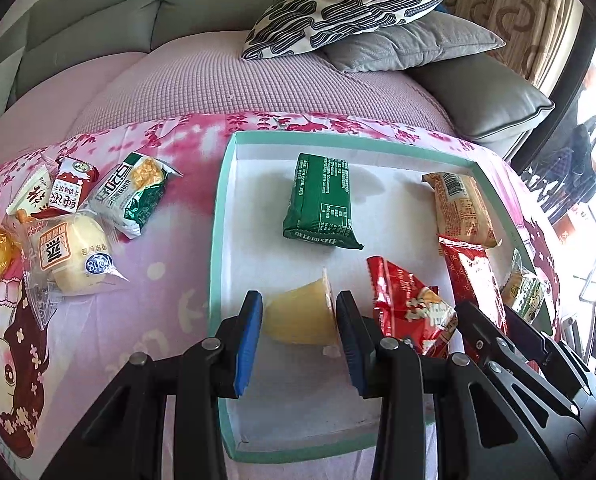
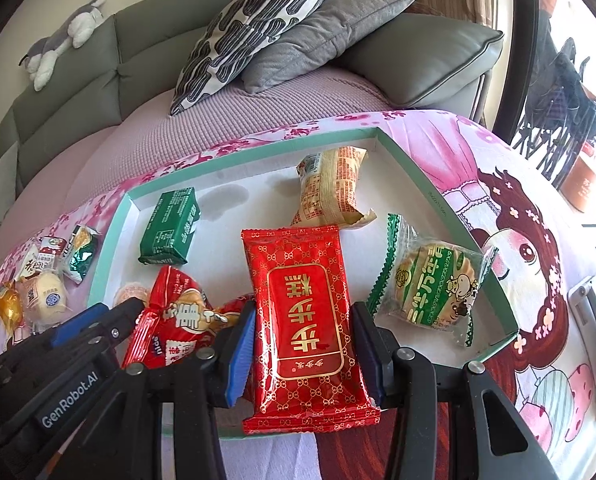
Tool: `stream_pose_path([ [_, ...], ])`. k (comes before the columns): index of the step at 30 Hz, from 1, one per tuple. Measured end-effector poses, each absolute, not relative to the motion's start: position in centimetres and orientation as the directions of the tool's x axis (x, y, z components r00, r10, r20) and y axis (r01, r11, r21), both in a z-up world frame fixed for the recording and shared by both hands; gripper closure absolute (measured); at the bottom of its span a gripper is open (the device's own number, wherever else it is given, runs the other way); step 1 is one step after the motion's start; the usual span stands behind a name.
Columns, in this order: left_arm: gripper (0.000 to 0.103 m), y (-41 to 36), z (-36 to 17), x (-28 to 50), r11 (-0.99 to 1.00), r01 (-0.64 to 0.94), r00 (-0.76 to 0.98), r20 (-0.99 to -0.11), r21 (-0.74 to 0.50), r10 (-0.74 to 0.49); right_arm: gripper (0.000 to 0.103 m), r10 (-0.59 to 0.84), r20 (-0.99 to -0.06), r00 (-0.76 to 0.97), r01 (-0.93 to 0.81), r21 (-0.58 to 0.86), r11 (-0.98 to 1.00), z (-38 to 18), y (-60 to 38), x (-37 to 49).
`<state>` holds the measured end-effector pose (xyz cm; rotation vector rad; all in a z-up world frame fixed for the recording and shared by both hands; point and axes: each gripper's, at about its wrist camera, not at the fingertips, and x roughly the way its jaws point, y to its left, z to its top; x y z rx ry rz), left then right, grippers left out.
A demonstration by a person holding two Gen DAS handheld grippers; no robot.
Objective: Organize snacks
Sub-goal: 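Lower the red packet and yellow cup into the tray and open both grippers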
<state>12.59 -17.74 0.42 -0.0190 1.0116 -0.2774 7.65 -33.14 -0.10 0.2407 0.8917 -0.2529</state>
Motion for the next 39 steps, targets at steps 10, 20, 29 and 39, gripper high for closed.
stream_pose_path([
  [10,0.062,-17.3,1.4,12.4,0.962,0.222,0.497,-0.831,-0.157,-0.25,0.051,-0.13,-0.799,0.587,0.322,0.083,0.943,-0.2,-33.1,7.8],
  [20,0.046,-16.0,2.4,12.1,0.972,0.186,0.498,-0.838,-0.146,-0.221,0.037,-0.134,-0.821,0.555,0.313,0.057,0.948,-0.1,-32.6,7.7],
  [29,0.024,-14.2,2.4,12.1,0.986,0.124,0.508,-0.846,-0.114,-0.162,0.024,-0.162,-0.835,0.526,0.296,0.001,0.955,-0.1,-31.8,7.3],
  [39,0.018,-12.2,2.2,12.0,0.995,0.068,0.526,-0.845,-0.072,-0.097,0.011,-0.163,-0.823,0.545,0.272,-0.01,0.962,0.7,-30.7,7.0],
])
